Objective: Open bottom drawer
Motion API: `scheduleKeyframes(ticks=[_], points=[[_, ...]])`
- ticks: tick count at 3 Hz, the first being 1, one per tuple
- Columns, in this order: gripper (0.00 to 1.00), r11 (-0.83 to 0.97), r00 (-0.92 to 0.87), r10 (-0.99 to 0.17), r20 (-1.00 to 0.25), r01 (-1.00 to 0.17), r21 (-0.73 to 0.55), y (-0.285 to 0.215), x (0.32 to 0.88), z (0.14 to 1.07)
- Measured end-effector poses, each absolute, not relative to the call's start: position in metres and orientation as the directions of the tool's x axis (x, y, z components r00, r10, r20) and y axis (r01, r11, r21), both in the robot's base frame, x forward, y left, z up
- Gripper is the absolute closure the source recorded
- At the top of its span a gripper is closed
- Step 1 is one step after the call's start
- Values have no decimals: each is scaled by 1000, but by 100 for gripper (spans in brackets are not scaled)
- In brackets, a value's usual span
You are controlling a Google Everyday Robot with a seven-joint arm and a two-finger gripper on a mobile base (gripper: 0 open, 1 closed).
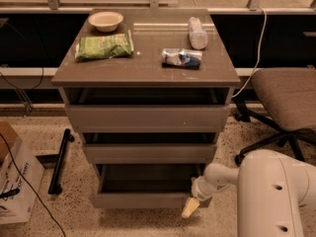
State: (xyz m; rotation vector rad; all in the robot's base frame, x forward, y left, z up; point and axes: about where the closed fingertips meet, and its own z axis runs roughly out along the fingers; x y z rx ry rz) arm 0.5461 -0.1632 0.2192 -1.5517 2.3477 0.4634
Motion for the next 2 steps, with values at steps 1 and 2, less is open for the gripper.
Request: scheduleKeyframes(ticks=[1, 2], points=[[0, 369, -379, -831, -408, -923, 107, -163, 546, 219], [0, 322, -347, -845, -407, -938, 130, -153, 545, 210]])
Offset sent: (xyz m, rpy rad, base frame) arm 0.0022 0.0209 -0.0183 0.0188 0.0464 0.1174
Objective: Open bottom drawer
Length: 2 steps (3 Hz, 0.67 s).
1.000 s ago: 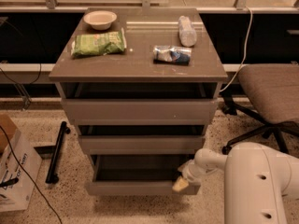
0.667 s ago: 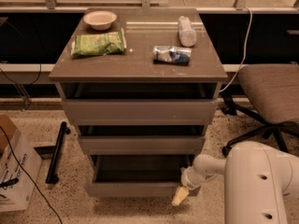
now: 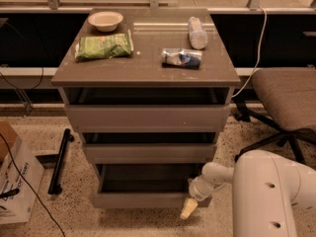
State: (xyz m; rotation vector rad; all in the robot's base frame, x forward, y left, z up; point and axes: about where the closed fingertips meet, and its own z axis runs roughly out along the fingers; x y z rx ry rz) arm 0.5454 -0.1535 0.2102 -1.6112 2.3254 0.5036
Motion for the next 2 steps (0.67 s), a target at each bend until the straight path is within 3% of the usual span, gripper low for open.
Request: scheduleKeyframes(ticks=[1, 2], points=[[0, 263, -315, -864, -392, -948, 180, -147, 537, 194], [17, 226, -307, -887, -346, -940, 256, -150, 517, 176]])
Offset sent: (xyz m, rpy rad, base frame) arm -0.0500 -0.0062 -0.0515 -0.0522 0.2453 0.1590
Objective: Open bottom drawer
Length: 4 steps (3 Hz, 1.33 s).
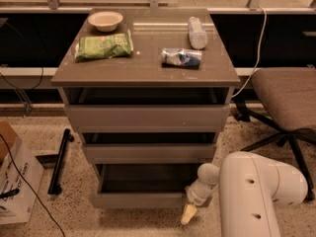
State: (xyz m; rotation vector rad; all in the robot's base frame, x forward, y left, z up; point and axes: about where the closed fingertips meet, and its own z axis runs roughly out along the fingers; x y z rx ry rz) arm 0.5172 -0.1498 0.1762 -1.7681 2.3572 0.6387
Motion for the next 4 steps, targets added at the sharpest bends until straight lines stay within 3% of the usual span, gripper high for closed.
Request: scheduleKeyframes(ticks=[1, 2, 3, 4], points=[[40, 228, -322, -893, -315, -926, 302, -156, 503, 172], [42, 228, -322, -893, -315, -926, 302, -156, 503, 175], [20, 228, -322, -893, -315, -926, 302, -156, 503, 175], [0, 301, -407, -878, -251, -879, 370, -169, 464, 167]])
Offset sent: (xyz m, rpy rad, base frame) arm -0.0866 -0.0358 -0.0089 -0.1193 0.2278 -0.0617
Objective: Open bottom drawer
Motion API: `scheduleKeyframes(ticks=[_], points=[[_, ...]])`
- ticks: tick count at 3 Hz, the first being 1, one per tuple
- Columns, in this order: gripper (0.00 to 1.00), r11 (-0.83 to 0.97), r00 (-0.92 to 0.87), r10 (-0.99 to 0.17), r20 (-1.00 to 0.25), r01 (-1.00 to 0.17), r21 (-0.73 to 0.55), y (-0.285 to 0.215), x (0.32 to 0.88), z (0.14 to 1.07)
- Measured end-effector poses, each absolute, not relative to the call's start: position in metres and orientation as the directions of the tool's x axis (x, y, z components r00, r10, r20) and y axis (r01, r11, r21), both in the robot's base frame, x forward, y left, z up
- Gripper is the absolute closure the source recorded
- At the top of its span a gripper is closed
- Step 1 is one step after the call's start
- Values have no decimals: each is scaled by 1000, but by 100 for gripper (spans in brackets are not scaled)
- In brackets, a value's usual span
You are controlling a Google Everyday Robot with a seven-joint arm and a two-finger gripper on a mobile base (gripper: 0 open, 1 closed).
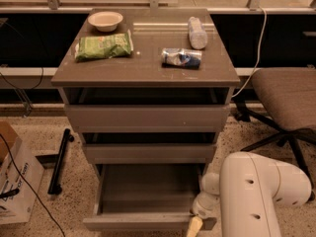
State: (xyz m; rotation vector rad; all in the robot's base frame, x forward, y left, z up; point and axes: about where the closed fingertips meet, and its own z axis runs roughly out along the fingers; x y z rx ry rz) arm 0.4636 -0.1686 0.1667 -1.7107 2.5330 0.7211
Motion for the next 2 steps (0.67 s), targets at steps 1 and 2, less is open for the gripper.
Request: scheduleKeyframes(ticks=[1, 2], points=[[0, 334, -447, -869, -213, -847, 414, -170, 439, 162], [0, 334, -447, -869, -213, -847, 414, -170, 439, 162]])
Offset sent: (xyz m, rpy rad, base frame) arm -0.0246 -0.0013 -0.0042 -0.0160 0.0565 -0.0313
